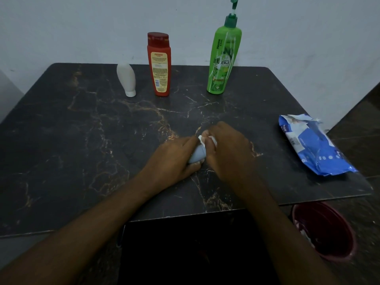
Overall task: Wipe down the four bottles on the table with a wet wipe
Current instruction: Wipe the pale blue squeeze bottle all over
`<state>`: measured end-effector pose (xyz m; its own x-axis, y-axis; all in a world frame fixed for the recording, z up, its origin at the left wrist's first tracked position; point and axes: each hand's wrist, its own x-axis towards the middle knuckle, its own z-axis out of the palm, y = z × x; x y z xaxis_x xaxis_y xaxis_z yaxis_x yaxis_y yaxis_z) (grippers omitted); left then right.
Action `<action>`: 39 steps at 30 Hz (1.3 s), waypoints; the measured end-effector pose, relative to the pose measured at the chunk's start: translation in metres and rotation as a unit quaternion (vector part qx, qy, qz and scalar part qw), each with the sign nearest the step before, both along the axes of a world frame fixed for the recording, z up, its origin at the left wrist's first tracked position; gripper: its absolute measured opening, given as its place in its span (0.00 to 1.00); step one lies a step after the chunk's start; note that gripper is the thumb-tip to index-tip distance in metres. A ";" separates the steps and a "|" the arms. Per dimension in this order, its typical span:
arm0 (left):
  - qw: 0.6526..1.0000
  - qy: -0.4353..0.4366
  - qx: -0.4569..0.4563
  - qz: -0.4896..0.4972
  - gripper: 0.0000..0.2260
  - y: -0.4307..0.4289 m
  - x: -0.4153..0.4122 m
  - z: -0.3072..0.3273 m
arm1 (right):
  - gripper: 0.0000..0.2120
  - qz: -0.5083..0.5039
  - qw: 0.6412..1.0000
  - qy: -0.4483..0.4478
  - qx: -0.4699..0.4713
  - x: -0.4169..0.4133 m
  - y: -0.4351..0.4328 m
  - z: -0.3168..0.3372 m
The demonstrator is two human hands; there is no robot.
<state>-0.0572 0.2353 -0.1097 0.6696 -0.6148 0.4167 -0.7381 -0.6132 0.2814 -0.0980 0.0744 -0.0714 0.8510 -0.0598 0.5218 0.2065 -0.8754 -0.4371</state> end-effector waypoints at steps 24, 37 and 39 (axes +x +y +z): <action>0.997 -0.049 -0.007 0.057 0.14 -0.003 0.003 -0.001 | 0.04 0.058 0.998 0.009 -0.037 -0.017 -0.015 -0.007; 0.996 0.036 -0.083 -0.007 0.11 0.001 -0.001 0.007 | 0.05 0.247 0.849 0.303 0.356 0.026 -0.050 0.012; 0.992 0.064 -0.105 -0.005 0.12 0.002 -0.001 0.008 | 0.07 0.255 0.790 0.315 0.461 0.026 -0.048 0.005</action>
<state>-0.0582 0.2369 -0.1018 0.7192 -0.5308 0.4483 -0.6943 -0.5242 0.4931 -0.0722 0.0261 -0.0660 0.9607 0.2661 -0.0796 -0.0831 0.0021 -0.9965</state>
